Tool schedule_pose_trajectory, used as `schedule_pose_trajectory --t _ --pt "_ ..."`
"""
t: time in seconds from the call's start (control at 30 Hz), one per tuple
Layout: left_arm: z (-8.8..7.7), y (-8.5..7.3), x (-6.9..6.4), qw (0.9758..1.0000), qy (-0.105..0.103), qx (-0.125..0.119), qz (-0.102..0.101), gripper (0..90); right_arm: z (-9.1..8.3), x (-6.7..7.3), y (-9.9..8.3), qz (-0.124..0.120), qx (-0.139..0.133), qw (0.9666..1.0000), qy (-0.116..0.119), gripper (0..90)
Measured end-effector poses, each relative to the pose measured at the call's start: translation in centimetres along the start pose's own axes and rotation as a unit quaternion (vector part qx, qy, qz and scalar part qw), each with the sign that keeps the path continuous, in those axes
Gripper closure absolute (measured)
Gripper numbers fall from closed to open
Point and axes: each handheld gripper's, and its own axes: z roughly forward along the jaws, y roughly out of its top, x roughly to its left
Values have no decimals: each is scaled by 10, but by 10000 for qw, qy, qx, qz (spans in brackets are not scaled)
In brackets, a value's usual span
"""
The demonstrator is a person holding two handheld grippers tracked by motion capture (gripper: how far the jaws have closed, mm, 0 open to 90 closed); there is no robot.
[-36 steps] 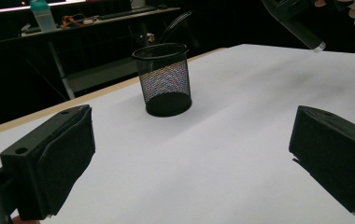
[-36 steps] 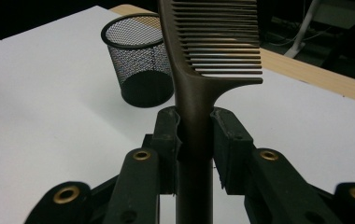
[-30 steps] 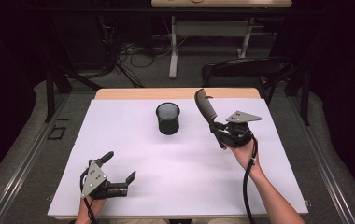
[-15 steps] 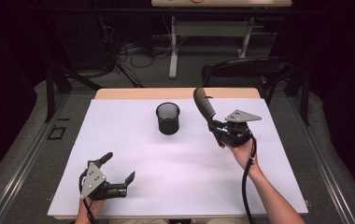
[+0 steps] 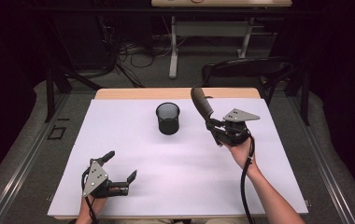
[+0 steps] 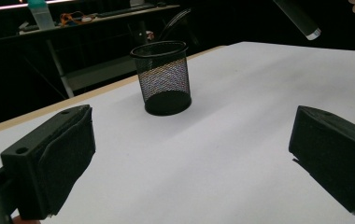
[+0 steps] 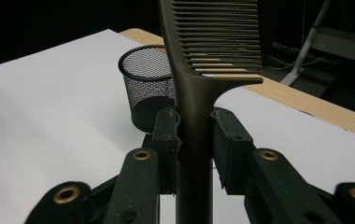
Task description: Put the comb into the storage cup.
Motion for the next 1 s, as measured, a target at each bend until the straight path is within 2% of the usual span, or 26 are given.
schedule_pose_trajectory --t 0.6,1.0 --pt "1 0 0 10000 -28 -18 3 3 5 6 17 -73 -191 9998 36 728" --pt "0 1 0 10000 -15 -30 9 3 9 5 25 -110 -244 9996 41 728"
